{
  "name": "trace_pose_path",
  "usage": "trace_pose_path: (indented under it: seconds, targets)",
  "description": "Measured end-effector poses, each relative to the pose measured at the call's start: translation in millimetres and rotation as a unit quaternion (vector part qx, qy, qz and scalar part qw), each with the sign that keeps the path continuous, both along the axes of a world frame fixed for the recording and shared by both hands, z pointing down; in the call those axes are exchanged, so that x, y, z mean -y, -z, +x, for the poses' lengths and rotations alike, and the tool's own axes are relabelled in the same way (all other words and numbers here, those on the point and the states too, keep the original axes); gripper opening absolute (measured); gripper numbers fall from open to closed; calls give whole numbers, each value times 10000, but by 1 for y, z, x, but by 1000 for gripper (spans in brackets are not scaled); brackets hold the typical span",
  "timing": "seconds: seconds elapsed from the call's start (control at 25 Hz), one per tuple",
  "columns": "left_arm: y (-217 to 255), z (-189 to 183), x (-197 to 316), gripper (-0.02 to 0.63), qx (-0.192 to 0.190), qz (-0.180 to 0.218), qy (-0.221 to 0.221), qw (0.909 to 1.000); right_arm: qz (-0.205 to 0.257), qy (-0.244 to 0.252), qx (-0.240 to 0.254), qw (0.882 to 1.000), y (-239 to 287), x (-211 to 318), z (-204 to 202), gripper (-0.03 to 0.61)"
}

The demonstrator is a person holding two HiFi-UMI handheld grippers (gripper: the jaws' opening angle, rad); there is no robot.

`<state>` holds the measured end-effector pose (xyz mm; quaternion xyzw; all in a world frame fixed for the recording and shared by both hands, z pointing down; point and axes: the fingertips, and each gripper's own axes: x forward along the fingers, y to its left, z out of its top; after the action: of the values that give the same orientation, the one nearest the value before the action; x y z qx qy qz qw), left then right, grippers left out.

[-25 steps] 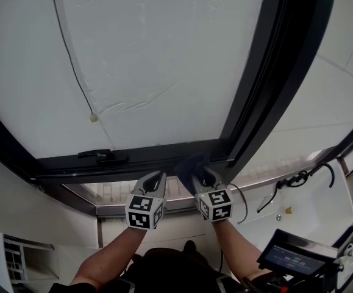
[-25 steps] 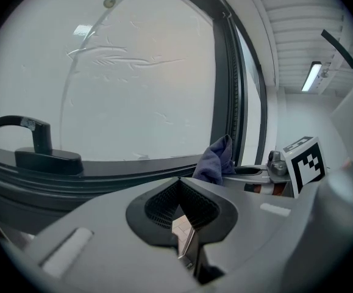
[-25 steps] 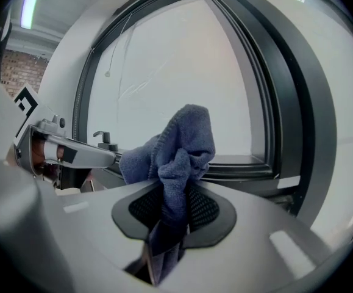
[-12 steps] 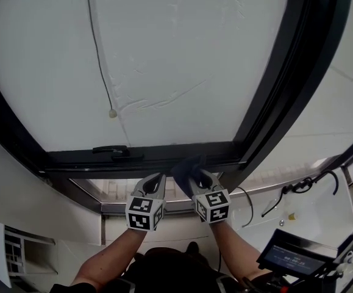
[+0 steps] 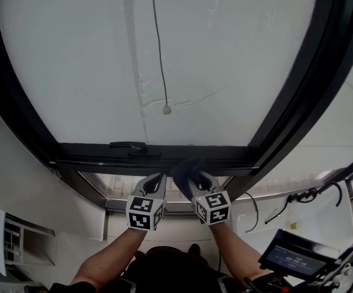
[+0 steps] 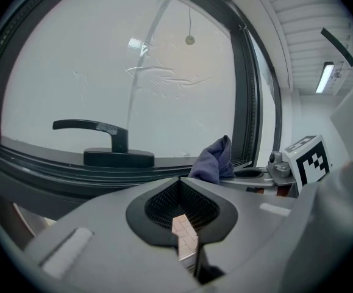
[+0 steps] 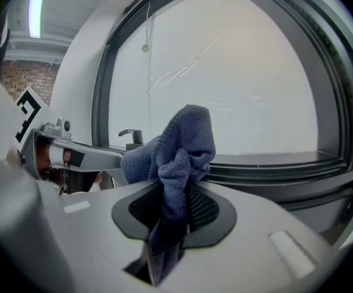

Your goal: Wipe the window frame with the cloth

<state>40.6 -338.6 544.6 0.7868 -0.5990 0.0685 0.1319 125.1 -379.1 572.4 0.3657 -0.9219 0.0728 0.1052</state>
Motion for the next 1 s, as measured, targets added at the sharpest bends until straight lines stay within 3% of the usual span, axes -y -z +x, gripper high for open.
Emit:
trace_pose_path:
  seconds: [1.0]
  targets:
    - [-5,-149,-55,0,-112,50,1274,9918,-127,930,32,9956,-3,-39,-149,84]
